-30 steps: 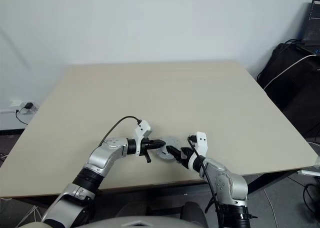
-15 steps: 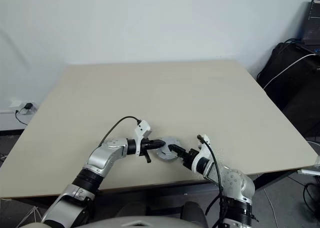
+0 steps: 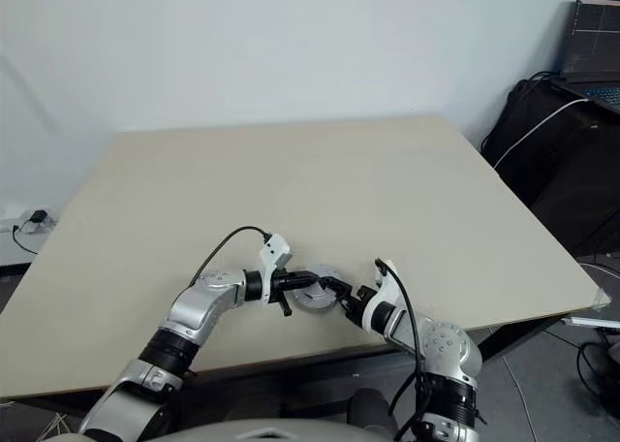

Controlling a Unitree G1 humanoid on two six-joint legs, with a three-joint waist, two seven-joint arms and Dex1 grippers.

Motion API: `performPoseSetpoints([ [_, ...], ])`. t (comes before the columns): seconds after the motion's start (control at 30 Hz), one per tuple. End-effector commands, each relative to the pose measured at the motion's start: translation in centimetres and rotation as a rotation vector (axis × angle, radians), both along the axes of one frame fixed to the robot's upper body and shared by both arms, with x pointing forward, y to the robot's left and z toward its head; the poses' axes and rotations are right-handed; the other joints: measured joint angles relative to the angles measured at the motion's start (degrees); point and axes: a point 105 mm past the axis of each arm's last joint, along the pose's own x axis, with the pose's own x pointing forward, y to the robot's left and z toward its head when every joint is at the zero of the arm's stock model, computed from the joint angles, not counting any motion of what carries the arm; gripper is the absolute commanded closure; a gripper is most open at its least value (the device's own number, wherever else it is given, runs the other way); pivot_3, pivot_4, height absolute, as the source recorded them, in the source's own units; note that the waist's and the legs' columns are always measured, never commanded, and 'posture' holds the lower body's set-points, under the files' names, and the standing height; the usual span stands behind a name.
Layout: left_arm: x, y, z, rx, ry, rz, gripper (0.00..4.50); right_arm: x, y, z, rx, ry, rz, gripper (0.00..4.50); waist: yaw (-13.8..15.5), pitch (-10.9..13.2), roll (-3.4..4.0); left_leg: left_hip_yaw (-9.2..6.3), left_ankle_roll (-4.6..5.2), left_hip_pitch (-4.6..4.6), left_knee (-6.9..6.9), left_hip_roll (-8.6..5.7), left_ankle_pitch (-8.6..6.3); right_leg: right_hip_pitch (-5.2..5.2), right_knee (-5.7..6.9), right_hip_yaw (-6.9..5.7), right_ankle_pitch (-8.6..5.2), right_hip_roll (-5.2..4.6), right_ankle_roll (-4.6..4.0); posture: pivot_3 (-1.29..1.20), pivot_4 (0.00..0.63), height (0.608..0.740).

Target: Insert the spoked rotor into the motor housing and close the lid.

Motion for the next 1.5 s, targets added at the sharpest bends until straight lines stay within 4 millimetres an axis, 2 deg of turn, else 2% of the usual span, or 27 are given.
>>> performPoseSetpoints([
  [0.03,-0.8,0.1,-1.2,0.042,0.04,-0.01,4.5,-0.2,2.3,1.3,0.087,-0.017,0.085,0.03,-0.06,0.01,0.01,-0.01,0.0,0.0,0.0,0.0,0.0,-0.01,0.0,0.0,0.0,0.0,0.0,0.0,0.0,0.74],
  [0.17,-0.8,0.1,-1.2,0.038,0.04,-0.009,4.5,-0.3,2.9,2.5,0.161,-0.04,0.119,0.03,-0.3,0.01,0.0,-0.01,0.0,-0.06,-0.09,0.0,0.0,-0.14,0.0,0.06,0.04,0.03,-0.1,0.0,0.0,0.74],
  [0.53,-0.9,0.5,-1.4,0.04,0.043,0.009,4.5,-0.1,2.7,3.1,0.228,-0.044,0.085,0.03,-0.48,0.01,0.0,0.01,0.1,-0.21,-0.68,-0.01,0.2,-0.61,0.0,0.11,0.17,0.09,-0.25,0.0,0.0,0.74],
  [0.63,-0.9,1.0,-1.5,0.046,0.044,0.023,4.5,-0.3,2.8,3.0,0.228,-0.039,0.088,0.56,-0.5,0.01,0.0,0.01,0.09,-0.21,-0.74,0.0,0.21,-0.62,-0.01,0.11,0.16,0.09,-0.28,0.0,0.0,0.74],
  [0.9,-0.9,2.5,-1.6,0.044,0.042,0.089,4.5,-0.4,3.0,2.5,0.203,-0.021,0.1,3.02,-0.57,0.0,0.0,0.01,0.09,-0.18,-0.79,0.0,0.21,-0.66,0.0,0.15,0.15,0.1,-0.28,0.0,0.0,0.74],
  [0.97,-0.9,2.8,-1.6,0.043,0.042,0.099,4.5,-0.4,3.0,2.5,0.202,-0.021,0.101,3.29,-0.49,-0.04,0.06,0.0,0.08,-0.11,-0.82,0.0,0.21,-0.59,-0.01,0.13,0.15,0.09,-0.29,0.0,0.0,0.74],
  [1.17,-1.3,3.7,-2.0,0.055,0.052,0.131,4.5,0.0,3.1,2.7,0.127,-0.076,0.104,3.29,-0.6,-0.06,0.08,0.01,0.08,-0.07,-0.83,-0.01,0.21,-0.58,-0.01,0.13,0.14,0.11,-0.29,0.0,0.0,0.74],
  [1.37,-1.9,4.1,-2.4,0.06,0.063,0.149,4.5,0.0,3.7,3.1,0.123,-0.095,0.126,3.29,-0.58,-0.1,0.11,0.01,0.06,0.01,-0.87,-0.01,0.22,-0.55,0.02,0.12,0.14,0.15,-0.3,0.0,0.0,0.74],
  [1.4,-1.9,4.1,-2.5,0.061,0.064,0.152,4.5,0.0,3.7,3.0,0.126,-0.094,0.128,2.57,-0.57,-0.1,0.11,0.01,0.06,0.01,-0.87,-0.01,0.22,-0.55,0.02,0.12,0.14,0.15,-0.3,0.0,0.0,0.74],
  [1.5,-1.9,4.2,-2.5,0.061,0.065,0.155,4.5,-0.1,3.9,2.9,0.129,-0.087,0.134,1.69,-0.46,-0.11,0.12,0.01,0.05,0.01,-0.88,-0.01,0.22,-0.57,0.01,0.13,0.13,0.14,-0.31,0.0,0.0,0.74],
])
